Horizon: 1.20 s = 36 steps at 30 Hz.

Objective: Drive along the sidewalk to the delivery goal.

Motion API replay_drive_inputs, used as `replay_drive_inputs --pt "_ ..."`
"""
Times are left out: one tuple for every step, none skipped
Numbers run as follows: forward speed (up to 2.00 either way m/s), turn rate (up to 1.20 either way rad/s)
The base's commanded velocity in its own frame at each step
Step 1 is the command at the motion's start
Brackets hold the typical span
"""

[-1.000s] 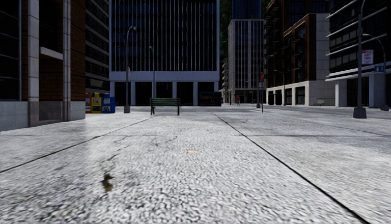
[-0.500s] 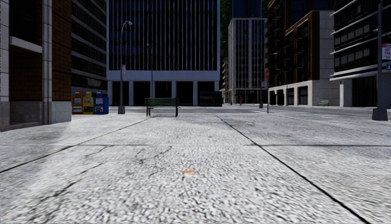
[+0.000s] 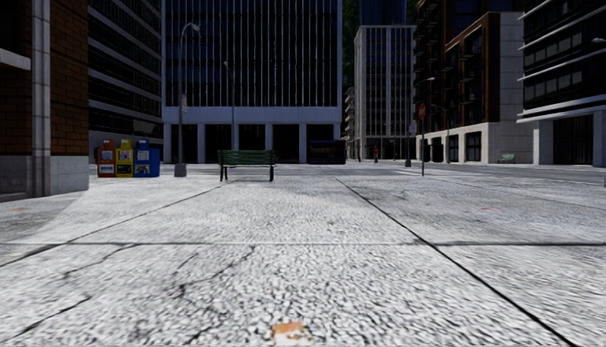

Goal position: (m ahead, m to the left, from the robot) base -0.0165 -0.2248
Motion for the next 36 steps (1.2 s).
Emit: replay_drive_inputs --pt "0.96 0.0" --pt "0.96 0.0" --pt "0.96 0.0" --pt "0.96 0.0" --pt "0.89 0.0" --pt "0.61 0.0" --pt "0.18 0.0" --pt "0.0 0.0" --pt "0.0 0.0" --pt "0.0 0.0" --pt "0.0 0.0" --pt "0.0 0.0" --pt "0.0 0.0" --pt "0.0 0.0" --pt "0.0 0.0" --pt "0.0 0.0" --pt "0.0 0.0" --pt "0.0 0.0" --pt "0.0 0.0" --pt "0.0 0.0" --pt "0.0 0.0" --pt "0.0 0.0" --pt "0.0 0.0" --pt "0.0 0.0" --pt "0.0 0.0" --pt "0.0 0.0" --pt "0.0 0.0" --pt "0.0 0.0" --pt "0.0 0.0" --pt "0.0 0.0" --pt "0.0 0.0" --pt "0.0 0.0" --pt "0.0 0.0" --pt "0.0 0.0" --pt "0.0 0.0" --pt "0.0 0.0"
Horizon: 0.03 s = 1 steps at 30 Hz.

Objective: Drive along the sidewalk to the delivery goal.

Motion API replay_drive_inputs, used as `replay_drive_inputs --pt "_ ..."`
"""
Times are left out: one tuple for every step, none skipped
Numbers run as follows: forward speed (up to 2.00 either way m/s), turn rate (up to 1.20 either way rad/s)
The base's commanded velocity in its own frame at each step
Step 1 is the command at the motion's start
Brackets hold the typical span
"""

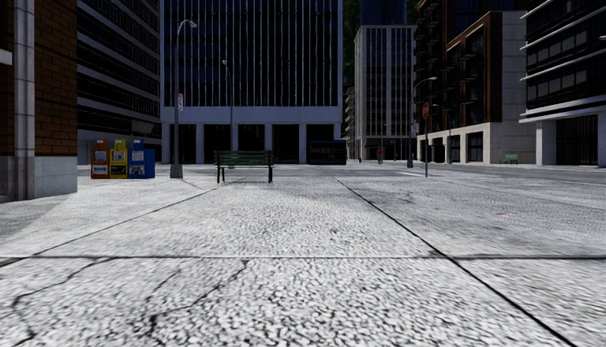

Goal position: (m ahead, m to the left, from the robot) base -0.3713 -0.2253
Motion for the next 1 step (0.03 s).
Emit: replay_drive_inputs --pt "0.0 0.0"
